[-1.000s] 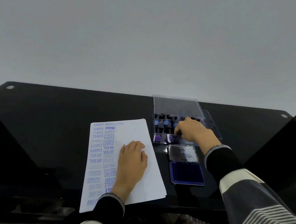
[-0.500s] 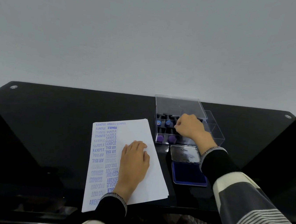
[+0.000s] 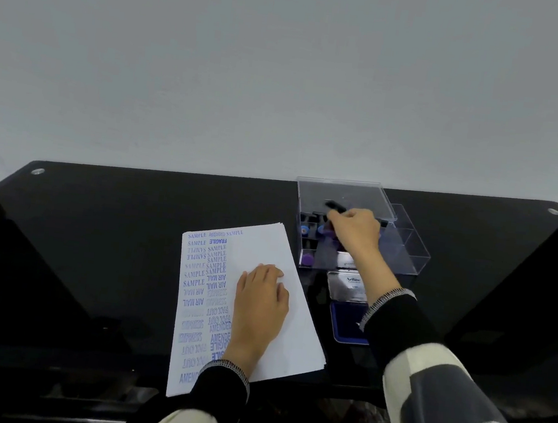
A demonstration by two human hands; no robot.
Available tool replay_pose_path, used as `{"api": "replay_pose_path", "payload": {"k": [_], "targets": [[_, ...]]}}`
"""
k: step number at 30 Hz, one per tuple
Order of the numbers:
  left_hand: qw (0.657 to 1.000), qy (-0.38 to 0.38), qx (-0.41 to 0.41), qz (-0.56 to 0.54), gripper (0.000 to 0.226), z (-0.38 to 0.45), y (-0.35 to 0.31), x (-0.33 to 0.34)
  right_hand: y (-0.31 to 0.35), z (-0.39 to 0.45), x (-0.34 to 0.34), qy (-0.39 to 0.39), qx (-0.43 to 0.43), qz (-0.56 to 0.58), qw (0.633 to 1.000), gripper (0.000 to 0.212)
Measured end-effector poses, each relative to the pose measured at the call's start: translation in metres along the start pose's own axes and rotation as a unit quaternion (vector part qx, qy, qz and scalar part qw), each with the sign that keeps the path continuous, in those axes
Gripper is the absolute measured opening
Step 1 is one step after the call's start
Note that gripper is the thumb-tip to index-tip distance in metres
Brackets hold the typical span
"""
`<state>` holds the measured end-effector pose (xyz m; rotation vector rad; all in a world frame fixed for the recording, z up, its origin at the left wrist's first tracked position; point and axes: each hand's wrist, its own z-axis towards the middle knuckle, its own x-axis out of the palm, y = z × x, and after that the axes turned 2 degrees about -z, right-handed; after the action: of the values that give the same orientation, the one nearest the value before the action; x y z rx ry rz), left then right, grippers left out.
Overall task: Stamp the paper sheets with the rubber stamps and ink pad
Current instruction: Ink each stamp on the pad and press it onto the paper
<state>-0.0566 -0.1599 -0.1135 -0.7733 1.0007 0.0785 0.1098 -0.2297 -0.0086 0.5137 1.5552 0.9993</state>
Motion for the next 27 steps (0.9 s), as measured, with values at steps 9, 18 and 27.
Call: {"api": "replay_pose_path", "payload": {"k": [9, 18, 27], "targets": [[0.993, 0.008, 0.09, 0.075, 0.023, -0.002, -0.007, -0.007, -0.063, -0.059, -0.048, 0.113, 0.085, 0.213, 0.967, 0.009], [0.985, 0.101, 0.14, 0.02, 0.035, -0.001, -0.046, -0.009, -0.083, -0.072, -0.083, 0.075, -0.005, -0.085, 0.994, 0.03], [0.957, 0.229, 0.177, -0.025, 0.092, -0.013, -0.038, 0.002, -0.079, -0.071, -0.064, 0.073, -0.017, -0.144, 0.987, 0.031]]}}
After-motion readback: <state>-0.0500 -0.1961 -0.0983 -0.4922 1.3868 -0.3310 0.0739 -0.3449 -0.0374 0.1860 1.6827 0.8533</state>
